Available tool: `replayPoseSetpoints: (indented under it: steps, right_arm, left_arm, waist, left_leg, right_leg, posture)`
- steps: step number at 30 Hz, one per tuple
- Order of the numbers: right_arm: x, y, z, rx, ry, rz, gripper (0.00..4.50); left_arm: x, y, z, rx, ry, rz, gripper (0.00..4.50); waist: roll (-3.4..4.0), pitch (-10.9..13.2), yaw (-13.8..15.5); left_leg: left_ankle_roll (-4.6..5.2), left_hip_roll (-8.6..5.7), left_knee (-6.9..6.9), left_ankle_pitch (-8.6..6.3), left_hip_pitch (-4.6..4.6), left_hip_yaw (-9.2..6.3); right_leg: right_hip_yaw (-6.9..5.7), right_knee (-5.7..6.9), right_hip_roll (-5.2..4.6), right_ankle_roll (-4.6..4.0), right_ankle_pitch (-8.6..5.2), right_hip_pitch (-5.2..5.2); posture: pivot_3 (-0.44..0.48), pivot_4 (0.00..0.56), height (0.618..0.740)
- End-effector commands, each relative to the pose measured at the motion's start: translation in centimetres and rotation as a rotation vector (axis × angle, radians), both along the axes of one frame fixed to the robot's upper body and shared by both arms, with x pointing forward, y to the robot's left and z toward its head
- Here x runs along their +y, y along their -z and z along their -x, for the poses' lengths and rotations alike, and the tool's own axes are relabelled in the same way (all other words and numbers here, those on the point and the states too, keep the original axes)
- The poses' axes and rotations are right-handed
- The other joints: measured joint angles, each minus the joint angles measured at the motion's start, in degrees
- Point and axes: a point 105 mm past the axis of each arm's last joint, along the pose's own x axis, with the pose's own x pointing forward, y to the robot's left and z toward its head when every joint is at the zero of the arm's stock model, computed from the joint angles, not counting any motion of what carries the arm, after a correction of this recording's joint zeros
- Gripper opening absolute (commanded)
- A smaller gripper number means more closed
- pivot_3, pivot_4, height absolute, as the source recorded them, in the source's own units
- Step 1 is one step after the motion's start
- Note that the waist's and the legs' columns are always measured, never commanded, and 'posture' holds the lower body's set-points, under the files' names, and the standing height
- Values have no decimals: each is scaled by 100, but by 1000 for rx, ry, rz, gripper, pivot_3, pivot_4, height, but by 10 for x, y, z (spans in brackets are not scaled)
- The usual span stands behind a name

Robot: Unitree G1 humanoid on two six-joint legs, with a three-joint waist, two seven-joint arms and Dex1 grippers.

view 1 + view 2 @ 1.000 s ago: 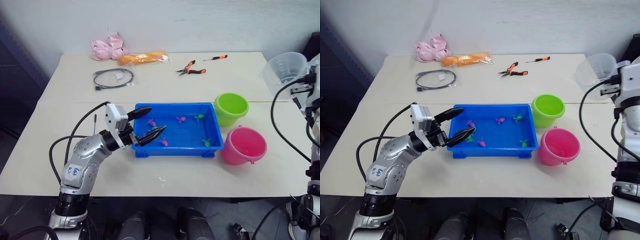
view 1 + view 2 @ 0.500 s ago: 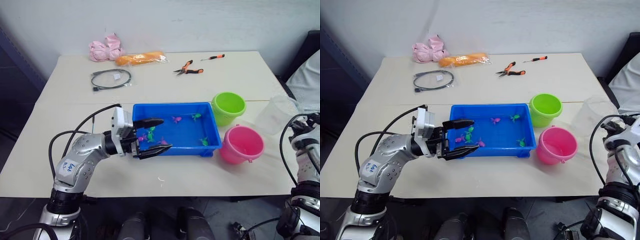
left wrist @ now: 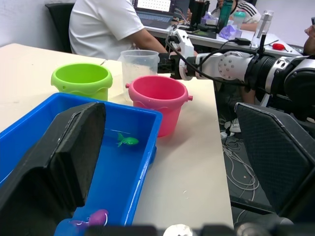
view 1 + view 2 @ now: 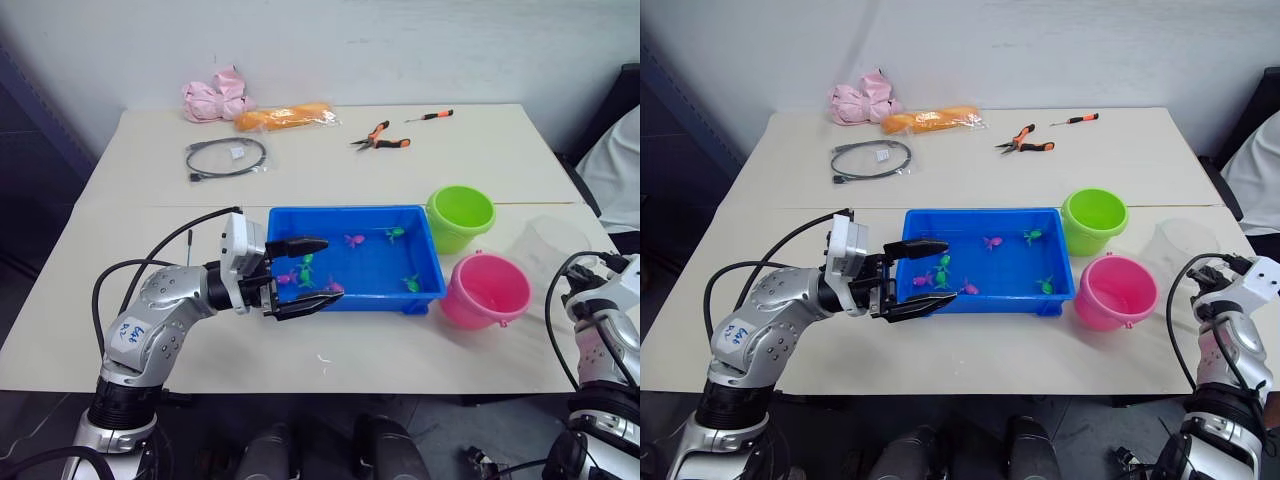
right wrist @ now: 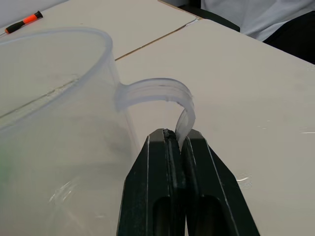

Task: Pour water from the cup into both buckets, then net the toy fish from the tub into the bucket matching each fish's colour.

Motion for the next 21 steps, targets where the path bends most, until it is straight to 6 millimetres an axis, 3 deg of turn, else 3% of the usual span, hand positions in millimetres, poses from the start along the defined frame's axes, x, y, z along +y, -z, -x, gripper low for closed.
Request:
replayPoseSetpoints:
  steps: [1, 6, 7, 12, 15, 19, 21]
  right_arm:
    - [-4, -9, 11, -35, 5, 20, 1787]
    - [1, -8, 26, 14, -48, 82, 4275]
    - [1, -9, 31, 20, -51, 88, 4460]
    - [0, -18, 61, 66, -86, 138, 4460]
    - [11, -32, 79, 19, -198, 179, 4460]
    - [27, -57, 108, -54, -343, 341, 4460]
    - [44, -72, 118, -40, -488, 517, 4460]
  left_arm:
    - [1, -7, 5, -27, 12, 10, 4500]
    - [4, -3, 5, -14, 15, 2, 4500]
    - [5, -2, 5, -11, 14, 2, 4500]
    - [14, 6, 7, 7, -24, -11, 4500]
    - [28, 13, 8, 29, -84, -9, 4500]
    - [55, 22, 2, 36, -205, -15, 4500]
    - [84, 17, -11, -64, -393, -14, 4500]
  waist:
    - [0, 0, -5]
    - [0, 0, -6]
    - [0, 0, -5]
    - [1, -1, 0]
    - [2, -1, 11]
    - [0, 0, 12]
    - [4, -1, 15]
  left_leg:
    - [0, -1, 0, 0, 0, 1]
    - [-1, 0, -1, 0, 0, 1]
    - [-1, 0, -1, -1, 1, 1]
    - [-3, 2, -4, -2, 1, 0]
    - [-3, 2, -7, -4, 2, -1]
    - [-5, 9, -9, -16, 5, -3]
    - [-1, 9, -9, -22, 5, -1]
  right_leg:
    - [1, 0, 0, 0, 0, 0]
    - [2, -1, -1, 0, 0, -1]
    - [2, -3, -1, 0, 0, -1]
    - [4, -6, -3, -1, -1, -2]
    - [4, -18, -7, -2, -1, -2]
    - [3, -29, -11, -3, -2, 0]
    - [4, -29, -15, -3, -1, -1]
  posture:
    - [0, 150, 740]
    - [0, 150, 740]
    - [0, 150, 740]
    - [0, 150, 740]
    - [0, 150, 740]
    - [0, 150, 740]
    - [0, 150, 740]
